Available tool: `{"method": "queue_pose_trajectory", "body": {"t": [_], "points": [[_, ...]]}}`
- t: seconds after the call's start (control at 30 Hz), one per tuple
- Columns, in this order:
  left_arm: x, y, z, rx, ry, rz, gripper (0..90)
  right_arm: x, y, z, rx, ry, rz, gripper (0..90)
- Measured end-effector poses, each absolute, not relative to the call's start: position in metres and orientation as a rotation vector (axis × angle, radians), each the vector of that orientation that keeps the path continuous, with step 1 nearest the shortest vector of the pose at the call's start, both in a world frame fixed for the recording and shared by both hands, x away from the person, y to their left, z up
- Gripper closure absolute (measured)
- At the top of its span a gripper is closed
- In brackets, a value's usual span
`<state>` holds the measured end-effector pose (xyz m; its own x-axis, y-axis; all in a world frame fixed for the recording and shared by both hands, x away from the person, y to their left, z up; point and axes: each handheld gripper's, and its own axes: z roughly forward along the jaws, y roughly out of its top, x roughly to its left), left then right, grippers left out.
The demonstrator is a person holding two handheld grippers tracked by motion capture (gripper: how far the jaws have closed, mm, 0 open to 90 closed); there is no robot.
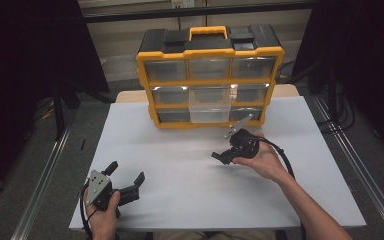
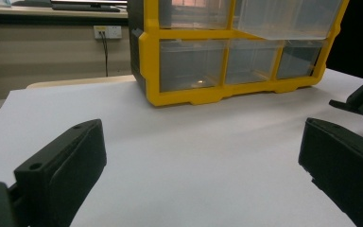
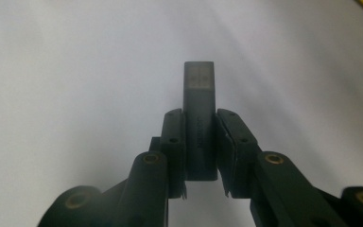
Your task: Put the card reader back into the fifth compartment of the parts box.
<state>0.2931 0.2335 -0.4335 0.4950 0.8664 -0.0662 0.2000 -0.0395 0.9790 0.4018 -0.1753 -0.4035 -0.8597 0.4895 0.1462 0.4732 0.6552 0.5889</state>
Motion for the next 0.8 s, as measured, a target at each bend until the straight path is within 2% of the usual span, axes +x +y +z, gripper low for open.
{"method": "queue_pose_trajectory", "body": {"t": [0.8], "points": [[0.293, 0.233, -0.433, 1.546, 0.955, 0.695, 1.8, 0.392, -0.184, -0.377, 0.745, 2.765, 1.161, 73.8]]}}
